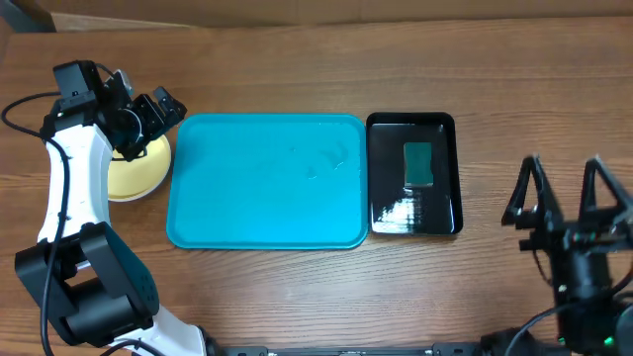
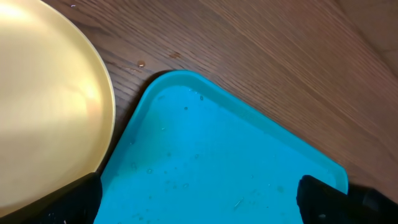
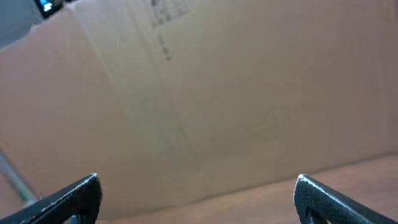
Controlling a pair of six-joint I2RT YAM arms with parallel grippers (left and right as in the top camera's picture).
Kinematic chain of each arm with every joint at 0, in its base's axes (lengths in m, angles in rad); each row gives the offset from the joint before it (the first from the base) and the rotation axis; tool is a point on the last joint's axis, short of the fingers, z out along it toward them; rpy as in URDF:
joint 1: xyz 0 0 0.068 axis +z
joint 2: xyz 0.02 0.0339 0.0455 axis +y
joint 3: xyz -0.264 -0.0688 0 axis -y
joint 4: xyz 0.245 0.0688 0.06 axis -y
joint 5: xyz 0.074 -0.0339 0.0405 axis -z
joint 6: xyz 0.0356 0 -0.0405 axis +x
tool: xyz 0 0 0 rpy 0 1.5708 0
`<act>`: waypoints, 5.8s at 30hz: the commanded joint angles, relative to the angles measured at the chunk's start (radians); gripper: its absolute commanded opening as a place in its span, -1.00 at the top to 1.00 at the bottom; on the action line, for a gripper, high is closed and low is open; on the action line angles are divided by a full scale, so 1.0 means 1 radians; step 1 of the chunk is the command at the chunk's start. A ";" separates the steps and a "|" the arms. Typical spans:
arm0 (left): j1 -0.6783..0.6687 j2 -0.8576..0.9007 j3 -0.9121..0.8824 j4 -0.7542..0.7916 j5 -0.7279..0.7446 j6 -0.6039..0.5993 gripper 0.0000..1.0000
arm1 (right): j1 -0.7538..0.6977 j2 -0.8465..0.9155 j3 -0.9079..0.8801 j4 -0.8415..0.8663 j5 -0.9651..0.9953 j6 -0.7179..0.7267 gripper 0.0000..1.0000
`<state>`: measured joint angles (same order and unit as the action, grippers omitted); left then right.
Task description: Clean dirty plates on tray and stack at the side
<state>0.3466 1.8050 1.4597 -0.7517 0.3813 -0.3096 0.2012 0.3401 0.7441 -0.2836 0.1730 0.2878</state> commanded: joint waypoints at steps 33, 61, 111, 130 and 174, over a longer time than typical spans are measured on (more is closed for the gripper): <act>-0.001 0.006 0.015 0.000 -0.004 0.025 -1.00 | -0.068 -0.337 -0.737 0.205 -0.125 -0.131 -1.00; 0.000 0.006 0.015 0.000 -0.004 0.025 -1.00 | -0.172 -0.337 -0.737 0.200 -0.197 -0.436 -1.00; -0.502 -0.284 0.015 -0.001 -0.285 0.025 -1.00 | -0.138 -0.337 -0.736 0.200 -0.194 -0.408 -1.00; -0.335 -0.966 -0.261 -0.006 -0.289 0.048 -1.00 | -0.138 -0.337 -0.736 0.200 -0.194 -0.408 -1.00; -0.298 -1.801 -1.455 0.785 -0.395 -0.016 -0.99 | -0.138 -0.337 -0.736 0.200 -0.194 -0.408 -1.00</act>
<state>0.0647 0.0147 0.0082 0.1120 0.0414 -0.3222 0.0597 0.0139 0.0185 -0.0898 -0.0193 -0.1276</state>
